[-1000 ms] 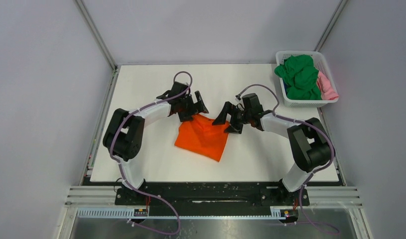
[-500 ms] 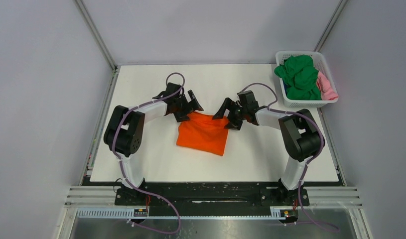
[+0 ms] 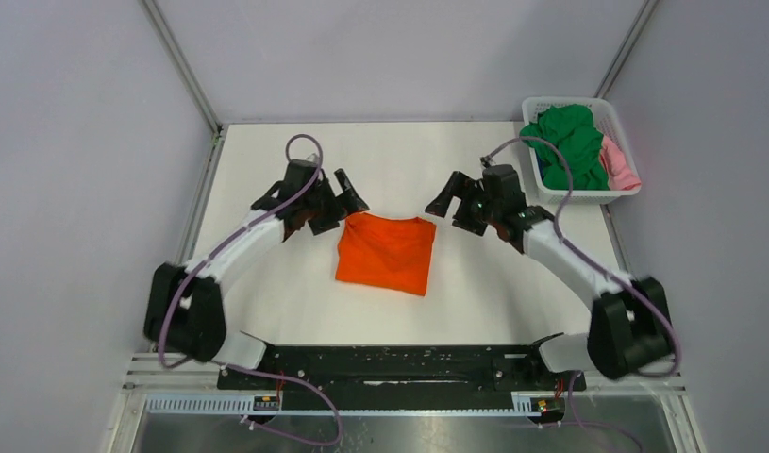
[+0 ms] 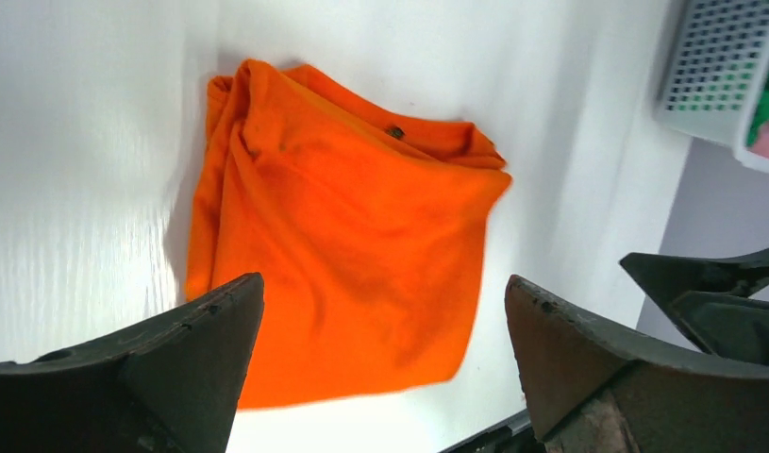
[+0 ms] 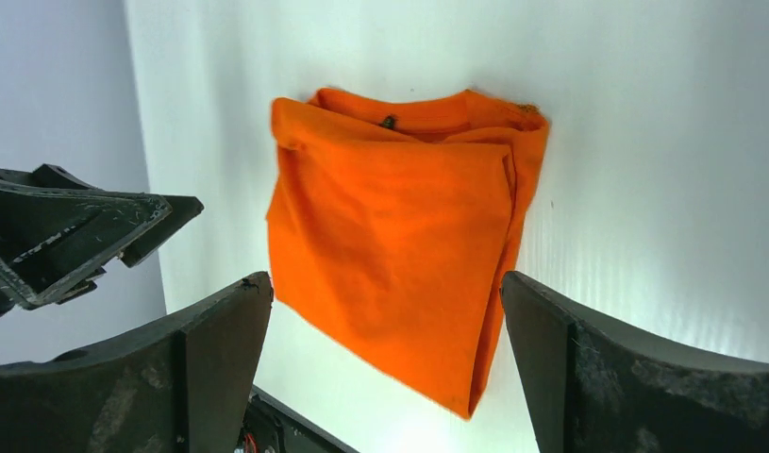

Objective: Fold and stack the t-shirts
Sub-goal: Smooth out wrinkles on the folded tshirt, then put the neatly folded tshirt into the corner of the board with the left arm

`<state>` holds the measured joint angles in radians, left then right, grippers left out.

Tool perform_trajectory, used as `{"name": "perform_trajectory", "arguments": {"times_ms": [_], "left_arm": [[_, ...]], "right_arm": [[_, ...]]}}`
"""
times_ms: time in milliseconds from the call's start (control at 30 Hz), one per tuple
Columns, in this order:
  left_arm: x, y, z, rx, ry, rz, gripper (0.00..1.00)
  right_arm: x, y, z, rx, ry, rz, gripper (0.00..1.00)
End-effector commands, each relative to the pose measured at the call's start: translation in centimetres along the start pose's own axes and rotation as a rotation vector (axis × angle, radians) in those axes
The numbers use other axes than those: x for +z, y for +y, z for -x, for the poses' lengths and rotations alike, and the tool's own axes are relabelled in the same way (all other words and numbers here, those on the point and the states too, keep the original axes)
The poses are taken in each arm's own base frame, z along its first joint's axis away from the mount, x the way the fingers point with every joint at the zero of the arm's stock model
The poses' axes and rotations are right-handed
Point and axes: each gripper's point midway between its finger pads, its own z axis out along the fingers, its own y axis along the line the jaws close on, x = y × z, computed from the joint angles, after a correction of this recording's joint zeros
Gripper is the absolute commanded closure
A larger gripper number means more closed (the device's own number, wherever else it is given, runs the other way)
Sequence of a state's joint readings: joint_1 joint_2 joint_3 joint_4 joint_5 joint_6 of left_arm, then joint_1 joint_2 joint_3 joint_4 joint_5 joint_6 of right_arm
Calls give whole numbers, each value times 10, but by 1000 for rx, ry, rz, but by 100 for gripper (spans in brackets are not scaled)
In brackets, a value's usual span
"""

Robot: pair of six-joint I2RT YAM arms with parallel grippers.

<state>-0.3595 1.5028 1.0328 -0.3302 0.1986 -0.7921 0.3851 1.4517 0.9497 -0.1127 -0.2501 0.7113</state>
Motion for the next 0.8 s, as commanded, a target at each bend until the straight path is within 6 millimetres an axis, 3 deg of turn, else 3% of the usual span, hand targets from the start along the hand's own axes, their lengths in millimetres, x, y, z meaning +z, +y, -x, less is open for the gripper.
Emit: {"name": "perform_trajectory", "arguments": {"times_ms": [0, 133, 267, 433, 533, 667, 767], "left_arm": [[-29, 16, -13, 31, -56, 49, 1], [-27, 44, -25, 43, -50, 130, 1], [-5, 57, -37, 61, 20, 163, 4], [29, 68, -58, 55, 142, 208, 20], [49, 70, -71, 65, 202, 240, 34], [68, 77, -81, 92, 236, 316, 66], [72, 88, -74, 121, 218, 424, 90]], "right_arm": [[-53, -20, -4, -23, -152, -44, 1], [-91, -46, -18, -32, -295, -53, 0], [-122, -88, -24, 44, -488, -131, 1], [-149, -92, -29, 28, -588, -75, 1], [-160, -91, -30, 0, -599, -82, 0], [-167, -93, -30, -26, -591, -110, 0], [-166, -95, -31, -42, -582, -122, 1]]}}
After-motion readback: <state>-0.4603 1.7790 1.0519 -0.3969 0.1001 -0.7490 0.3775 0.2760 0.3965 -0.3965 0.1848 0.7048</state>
